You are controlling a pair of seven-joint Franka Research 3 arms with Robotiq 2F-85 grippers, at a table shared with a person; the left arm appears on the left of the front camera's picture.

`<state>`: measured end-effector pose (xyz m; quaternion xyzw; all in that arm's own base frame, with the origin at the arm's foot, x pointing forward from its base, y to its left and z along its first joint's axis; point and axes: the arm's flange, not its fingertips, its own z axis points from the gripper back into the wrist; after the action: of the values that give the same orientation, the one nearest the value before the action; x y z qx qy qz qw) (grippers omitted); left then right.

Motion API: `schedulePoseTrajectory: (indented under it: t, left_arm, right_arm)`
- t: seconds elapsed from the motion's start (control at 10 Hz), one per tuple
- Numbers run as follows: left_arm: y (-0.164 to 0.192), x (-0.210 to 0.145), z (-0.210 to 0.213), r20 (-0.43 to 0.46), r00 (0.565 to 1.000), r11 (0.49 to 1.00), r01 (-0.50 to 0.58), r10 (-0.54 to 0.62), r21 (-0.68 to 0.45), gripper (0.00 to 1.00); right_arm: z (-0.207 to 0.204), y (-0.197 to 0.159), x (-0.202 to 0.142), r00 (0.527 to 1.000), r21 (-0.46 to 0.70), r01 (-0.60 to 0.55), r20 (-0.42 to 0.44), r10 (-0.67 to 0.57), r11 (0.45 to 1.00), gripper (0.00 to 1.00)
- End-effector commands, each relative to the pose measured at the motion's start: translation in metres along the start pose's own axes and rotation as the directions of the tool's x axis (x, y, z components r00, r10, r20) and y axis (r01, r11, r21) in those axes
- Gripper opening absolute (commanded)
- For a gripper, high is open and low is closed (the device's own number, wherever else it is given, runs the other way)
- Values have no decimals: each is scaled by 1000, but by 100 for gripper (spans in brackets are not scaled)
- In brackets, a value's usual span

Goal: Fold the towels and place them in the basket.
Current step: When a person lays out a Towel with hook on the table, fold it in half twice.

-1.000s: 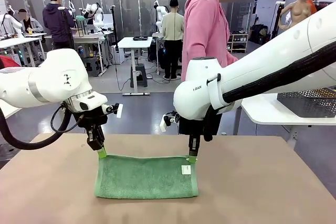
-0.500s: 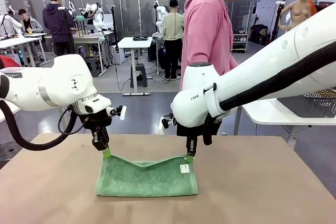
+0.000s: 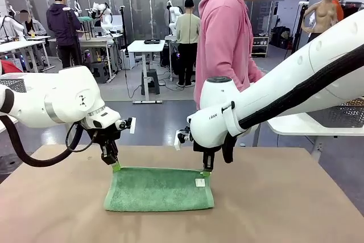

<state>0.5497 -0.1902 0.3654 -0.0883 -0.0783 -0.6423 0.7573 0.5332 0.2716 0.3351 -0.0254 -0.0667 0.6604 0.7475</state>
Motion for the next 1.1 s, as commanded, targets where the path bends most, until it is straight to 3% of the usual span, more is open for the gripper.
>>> schedulePoseTrajectory:
  t: [0.0,0.1,0.2,0.3,0.4,0.5,0.6,0.7,0.8,1.0]
  left_arm:
    - [1,-3,-13,-17,1000,999,13,-12,33,8]
    - [2,-6,-17,-9,1000,999,20,-20,30,8]
    - [2,-8,-20,7,1000,999,17,-18,37,15]
    - [0,-9,-21,7,1000,998,28,-29,58,44]
    - [-3,-9,-20,20,999,998,24,-26,62,50]
    - [-6,-9,-18,34,999,996,24,-27,88,79]
    - [-10,-8,-15,38,999,995,26,-30,101,85]
    - [-14,-7,-12,41,998,993,31,-36,116,100]
    - [-17,-6,-9,46,998,991,31,-37,127,100]
    - [-23,-2,-6,57,997,990,34,-42,140,97]
  right_arm:
    - [-12,-1,-6,1000,-47,-18,10,19,999,11]
    - [-14,-1,-7,999,-58,-23,24,24,998,11]
    - [-16,0,-8,998,-52,-28,58,31,998,28]
    - [-16,1,-8,998,-56,-32,60,36,998,39]
    - [-16,3,-9,998,-53,-37,53,39,998,55]
    - [-13,4,-12,998,-63,-36,56,39,997,66]
    - [-8,7,-14,998,-74,-35,59,39,997,83]
    - [-4,9,-16,997,-88,-34,62,40,996,94]
    - [-2,11,-17,997,-92,-33,65,39,995,100]
    - [-2,11,-20,996,-91,-34,73,40,995,100]
